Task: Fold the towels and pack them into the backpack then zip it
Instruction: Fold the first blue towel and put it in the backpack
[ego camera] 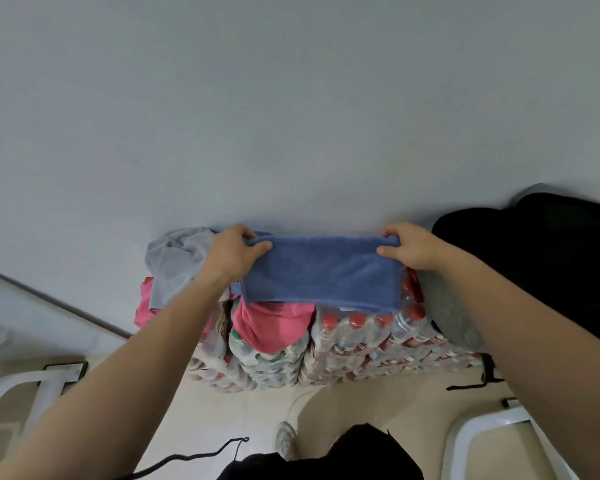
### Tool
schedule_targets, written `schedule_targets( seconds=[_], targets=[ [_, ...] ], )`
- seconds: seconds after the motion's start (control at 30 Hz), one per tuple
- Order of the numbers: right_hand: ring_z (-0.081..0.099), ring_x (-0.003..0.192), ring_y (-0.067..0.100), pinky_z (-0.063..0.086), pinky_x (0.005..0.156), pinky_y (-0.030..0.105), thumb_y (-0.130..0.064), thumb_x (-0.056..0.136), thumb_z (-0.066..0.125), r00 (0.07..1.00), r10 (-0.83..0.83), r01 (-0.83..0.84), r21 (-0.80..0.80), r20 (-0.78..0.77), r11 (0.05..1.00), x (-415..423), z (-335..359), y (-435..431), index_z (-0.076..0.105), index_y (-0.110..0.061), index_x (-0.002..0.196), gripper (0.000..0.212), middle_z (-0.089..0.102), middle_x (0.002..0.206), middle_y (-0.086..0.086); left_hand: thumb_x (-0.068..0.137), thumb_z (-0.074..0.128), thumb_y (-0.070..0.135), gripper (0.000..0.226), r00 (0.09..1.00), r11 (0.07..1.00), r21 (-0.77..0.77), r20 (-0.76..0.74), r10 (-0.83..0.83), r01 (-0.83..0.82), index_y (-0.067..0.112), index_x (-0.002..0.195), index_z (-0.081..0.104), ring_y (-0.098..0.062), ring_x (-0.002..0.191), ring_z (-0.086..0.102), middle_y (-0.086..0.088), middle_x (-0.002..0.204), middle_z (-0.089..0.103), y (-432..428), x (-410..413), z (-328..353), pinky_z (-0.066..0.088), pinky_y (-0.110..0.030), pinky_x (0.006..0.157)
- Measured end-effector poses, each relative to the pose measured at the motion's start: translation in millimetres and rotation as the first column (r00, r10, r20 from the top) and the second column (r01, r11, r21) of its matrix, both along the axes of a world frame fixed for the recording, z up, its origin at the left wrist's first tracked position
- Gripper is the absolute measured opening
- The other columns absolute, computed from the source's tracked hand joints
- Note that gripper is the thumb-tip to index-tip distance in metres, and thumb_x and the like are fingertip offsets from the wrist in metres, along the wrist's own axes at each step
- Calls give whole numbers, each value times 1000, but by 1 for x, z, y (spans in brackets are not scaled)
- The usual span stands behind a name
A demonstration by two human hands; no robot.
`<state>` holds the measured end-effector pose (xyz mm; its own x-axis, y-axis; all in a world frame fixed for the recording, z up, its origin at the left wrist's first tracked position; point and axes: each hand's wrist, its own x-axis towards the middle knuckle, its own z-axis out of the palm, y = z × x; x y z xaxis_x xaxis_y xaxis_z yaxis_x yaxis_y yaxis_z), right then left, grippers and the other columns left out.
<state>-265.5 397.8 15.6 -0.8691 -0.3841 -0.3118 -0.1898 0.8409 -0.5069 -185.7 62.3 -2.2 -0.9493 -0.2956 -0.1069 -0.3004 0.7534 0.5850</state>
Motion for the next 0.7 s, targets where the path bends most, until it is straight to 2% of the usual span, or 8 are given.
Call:
schedule_targets(
  seconds=[0.1, 0.17, 0.27, 0.37, 0.43, 0.5, 0.6, 0.7],
  targets=[
    [57, 68, 15, 41, 51, 14, -16, 92, 65, 997, -17, 22, -62, 77, 998, 8, -9, 2, 62, -19, 80, 14, 61, 75, 0, 80, 74, 50, 37, 993, 991, 92, -50, 103, -98, 17, 95, 66, -22, 87, 61, -1, 90, 67, -1, -17, 12, 47, -33, 75],
    [56, 73, 18, 38, 53, 20, -15, 92, 64, 995, -62, 64, -21, 84, 998, 10, -26, 3, 54, -25, 75, 22, 58, 73, -3, 82, 72, 50, 40, 995, 993, 69, -26, 99, -97, 18, 103, 62, -22, 88, 57, -1, 95, 63, 7, -29, 12, 44, -33, 74],
    [60, 92, 29, 40, 66, 29, -16, 92, 60, 988, -131, 120, 129, 78, 984, 10, -59, 2, 57, -18, 94, 4, 63, 93, 7, 89, 69, 42, 43, 999, 1000, 0, 42, 23, -23, 14, 117, 53, -30, 96, 60, -11, 103, 64, 26, -46, -6, 44, -35, 77],
    [48, 123, 35, 46, 93, 41, -25, 91, 59, 993, -94, 113, 353, -70, 929, 19, -81, -12, 44, -15, 135, 48, 48, 133, 14, 88, 72, 30, 61, 991, 1000, -11, 132, -14, 16, 7, 133, 39, -35, 101, 61, -17, 110, 64, 40, -48, -29, 50, -42, 83],
    [43, 127, 32, 43, 98, 44, -34, 89, 60, 959, 48, 59, 365, -279, 929, 29, -89, -26, 39, -20, 142, 59, 43, 139, 9, 85, 73, 23, 63, 984, 993, -105, 174, -27, 46, 3, 132, 36, -37, 95, 63, -20, 107, 65, 45, -44, -41, 51, -47, 79],
    [44, 128, 29, 41, 102, 44, -40, 89, 58, 904, 195, -79, 300, -380, 951, 33, -97, -42, 43, -21, 142, 59, 44, 143, 6, 85, 69, 20, 57, 979, 973, -220, 201, -30, 76, 0, 129, 39, -39, 91, 63, -23, 103, 66, 47, -38, -52, 50, -46, 74],
    [41, 136, 31, 36, 111, 44, -45, 91, 57, 881, 292, -202, 262, -371, 944, 32, -117, -56, 43, -13, 145, 65, 43, 150, 14, 90, 61, 16, 50, 972, 948, -319, 228, 57, 19, 2, 132, 38, -39, 93, 64, -23, 107, 64, 48, -35, -59, 43, -39, 66],
    [19, 148, 37, 19, 119, 51, -59, 93, 46, 922, 302, -231, 284, -240, 931, 33, -137, -59, 24, -12, 155, 80, 19, 161, 19, 91, 60, 10, 46, 962, 935, -352, 238, 134, -43, 2, 131, 39, -40, 101, 62, -25, 116, 59, 52, -38, -58, 39, -39, 69]
  ],
)
